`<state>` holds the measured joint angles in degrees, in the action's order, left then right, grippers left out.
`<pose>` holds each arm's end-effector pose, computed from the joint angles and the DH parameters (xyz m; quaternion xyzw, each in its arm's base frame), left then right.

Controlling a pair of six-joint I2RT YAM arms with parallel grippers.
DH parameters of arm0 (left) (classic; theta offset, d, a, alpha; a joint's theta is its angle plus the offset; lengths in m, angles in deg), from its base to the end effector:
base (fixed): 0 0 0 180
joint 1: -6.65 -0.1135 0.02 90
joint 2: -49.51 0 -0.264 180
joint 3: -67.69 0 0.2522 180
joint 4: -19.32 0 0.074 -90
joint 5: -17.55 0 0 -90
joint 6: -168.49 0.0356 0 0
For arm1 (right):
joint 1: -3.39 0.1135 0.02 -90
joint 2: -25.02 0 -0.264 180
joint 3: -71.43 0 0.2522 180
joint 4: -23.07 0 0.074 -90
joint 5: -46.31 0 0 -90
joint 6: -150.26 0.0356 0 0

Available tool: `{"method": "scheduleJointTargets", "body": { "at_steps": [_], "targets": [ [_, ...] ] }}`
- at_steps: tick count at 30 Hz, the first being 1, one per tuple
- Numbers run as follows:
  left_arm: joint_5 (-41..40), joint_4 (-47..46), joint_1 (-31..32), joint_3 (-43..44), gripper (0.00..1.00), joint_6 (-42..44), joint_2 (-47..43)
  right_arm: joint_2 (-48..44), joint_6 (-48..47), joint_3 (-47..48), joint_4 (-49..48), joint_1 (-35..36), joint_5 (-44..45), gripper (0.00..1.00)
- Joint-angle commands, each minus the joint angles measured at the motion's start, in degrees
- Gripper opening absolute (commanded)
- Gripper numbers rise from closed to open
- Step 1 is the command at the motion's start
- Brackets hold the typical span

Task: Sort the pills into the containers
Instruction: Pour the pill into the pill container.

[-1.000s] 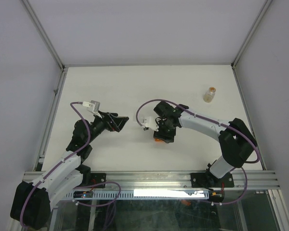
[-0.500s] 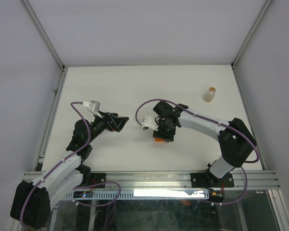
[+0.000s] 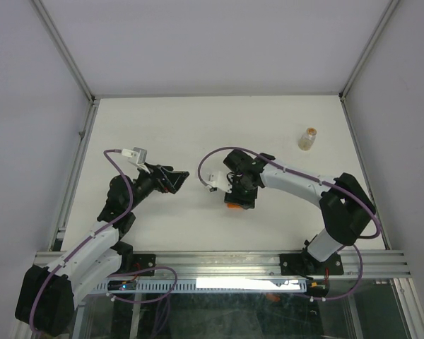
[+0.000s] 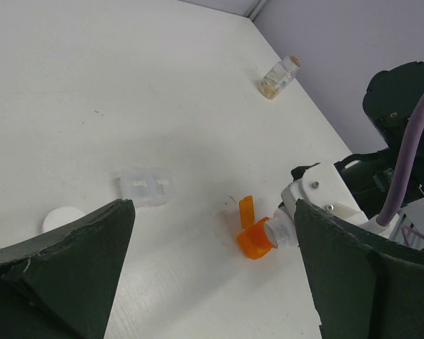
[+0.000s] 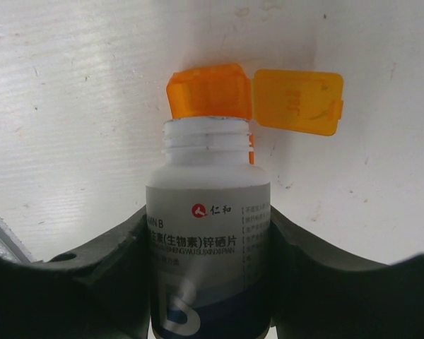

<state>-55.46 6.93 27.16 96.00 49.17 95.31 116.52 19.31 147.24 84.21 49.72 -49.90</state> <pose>0.1688 -0.0742 0.2174 0.0434 0.7353 -0.3801 0.5595 0.2007 0.2158 0.2027 -0.6891 0.7136 0.0591 0.1119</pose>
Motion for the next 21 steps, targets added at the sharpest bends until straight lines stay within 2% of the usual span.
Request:
{"method": "scheduleJointTargets", "body": {
  "at_steps": [1,2,5,7,8,10,12,13,15,18,20,21],
  "targets": [
    [0.96,-3.14,-0.35,1.9,0.99,1.03,0.16,-1.15,0.47,2.28,0.3,1.01,0.1,0.0],
    [1.01,-3.28,-0.38,1.89,0.99,1.01,0.13,-1.98,-0.29,0.24,-2.67,1.01,2.51,0.0],
    [0.97,-3.09,-0.39,1.89,0.99,1.07,-0.08,0.26,1.28,3.97,2.98,1.2,-1.61,0.0],
    [0.91,-3.43,-0.37,1.72,0.99,0.98,-0.09,-2.38,-0.17,-0.21,-3.23,1.74,2.65,0.0],
    [1.05,-3.35,-0.38,1.84,0.99,0.98,0.11,-1.29,-0.29,0.86,-1.39,1.29,3.16,0.0],
    [1.07,-3.09,-0.38,1.93,0.99,1.12,0.06,0.05,1.41,4.02,2.98,1.36,-1.49,0.0],
    [0.98,-3.34,-0.39,1.73,0.99,1.09,-0.06,-2.69,0.48,0.07,-3.05,2.31,2.23,0.0],
    [1.08,-3.41,-0.39,1.84,0.99,1.03,0.04,-2.09,-0.08,0.01,-2.76,1.41,3.35,0.0],
    [1.11,-3.07,-0.36,1.93,0.99,1.12,0.09,0.63,1.54,4.38,3.48,1.21,-0.98,0.0],
    [1.09,-3.41,-0.39,1.86,0.99,1.02,0.21,-2.27,-0.02,0.24,-2.96,1.18,3.23,0.0],
    [1.15,-3.07,-0.32,2.01,0.99,1.17,0.22,0.42,1.49,4.62,3.32,0.92,-1.25,0.0],
    [1.01,-3.15,-0.42,1.86,0.99,1.07,0.03,-0.51,1.36,3.88,2.47,1.67,-0.27,0.0]
  ]
}}
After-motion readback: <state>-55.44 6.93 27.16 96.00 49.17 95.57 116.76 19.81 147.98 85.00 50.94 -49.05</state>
